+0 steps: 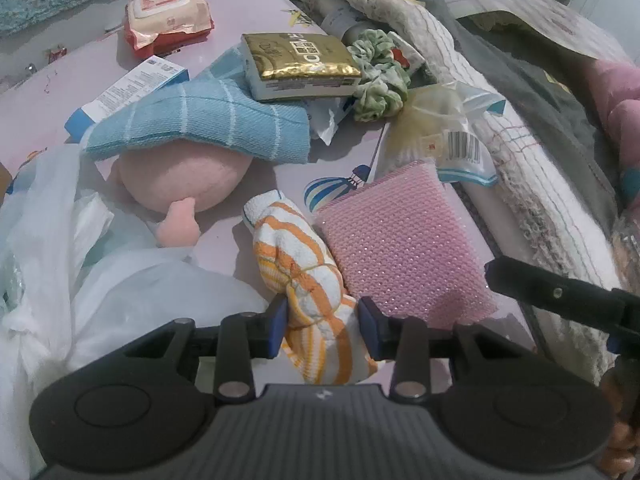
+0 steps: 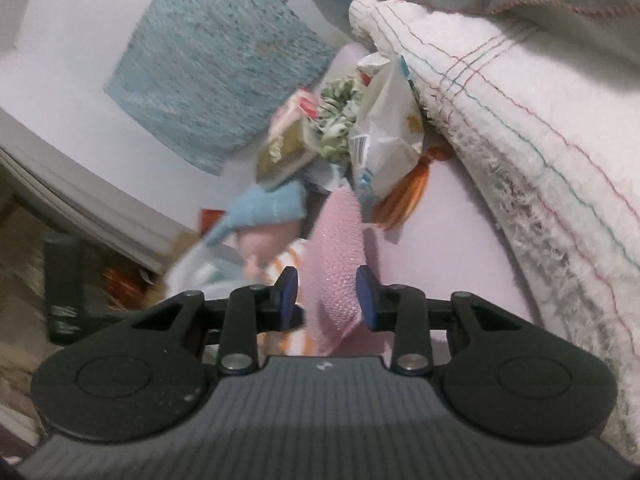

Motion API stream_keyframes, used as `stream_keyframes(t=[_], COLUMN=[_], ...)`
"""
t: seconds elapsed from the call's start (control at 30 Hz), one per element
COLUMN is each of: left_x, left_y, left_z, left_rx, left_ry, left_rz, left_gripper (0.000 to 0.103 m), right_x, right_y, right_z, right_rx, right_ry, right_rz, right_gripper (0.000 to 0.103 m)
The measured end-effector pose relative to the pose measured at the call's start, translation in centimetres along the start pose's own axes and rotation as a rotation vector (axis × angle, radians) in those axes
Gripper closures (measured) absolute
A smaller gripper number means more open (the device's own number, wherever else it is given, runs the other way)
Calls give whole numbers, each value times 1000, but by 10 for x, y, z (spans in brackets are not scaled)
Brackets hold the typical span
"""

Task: Organize soft objects
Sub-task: 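Carry the sock and pink sponge into the cardboard box and release both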

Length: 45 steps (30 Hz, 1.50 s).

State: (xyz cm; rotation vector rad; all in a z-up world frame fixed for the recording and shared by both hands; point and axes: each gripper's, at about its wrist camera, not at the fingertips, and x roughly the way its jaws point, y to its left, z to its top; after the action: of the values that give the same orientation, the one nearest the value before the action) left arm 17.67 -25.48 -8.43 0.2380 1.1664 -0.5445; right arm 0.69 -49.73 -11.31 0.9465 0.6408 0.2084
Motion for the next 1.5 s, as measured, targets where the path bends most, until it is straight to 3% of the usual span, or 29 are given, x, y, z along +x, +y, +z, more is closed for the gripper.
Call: stream_keyframes(t=[0.13,0.3,0.37,0.47,0.63,0.7,0.73,0.77,0.9,1.07,1.27,1.37,1.5], left_x=[2,4,5,6,8,9,8,7,-3,-34,-106,-152,-211], left_y=[-1,1,0,-1,-2,-2,-2,-3,-6,-7,6,33,85], left_z=[3,3,3,4,6,6,6,5,3,-2,-18,-33,-57], left_rx=[1,-10,-8,-6,-6,-6,-4,-1,3,-8,-43,-105,-204], left_ry=[2,10,10,12,10,6,1,-3,-19,-98,-242,-322,-426], left_rz=[8,-8,-8,-10,-18,-21,-20,-21,-47,-100,-119,-92,-30], left_gripper=[63,63,63,63,63,63,64,64,64,65,65,65,65], right_x=[8,17,22,30,50,53,54,53,39,10,-33,-39,-17], right_y=[-6,-12,-10,-8,0,6,7,9,18,51,108,149,209], right_z=[1,3,6,12,24,21,18,15,8,4,7,12,14], right_rx=[34,67,55,19,-15,-30,-37,-42,-59,-150,-270,-328,-413], right_ry=[-6,5,6,-1,34,51,54,56,9,-60,-117,-110,-42], right_rz=[-9,-90,-113,-130,-143,-139,-142,-145,-153,-175,-80,32,190], right_gripper=[68,68,53,46,45,46,54,70,73,74,75,75,75])
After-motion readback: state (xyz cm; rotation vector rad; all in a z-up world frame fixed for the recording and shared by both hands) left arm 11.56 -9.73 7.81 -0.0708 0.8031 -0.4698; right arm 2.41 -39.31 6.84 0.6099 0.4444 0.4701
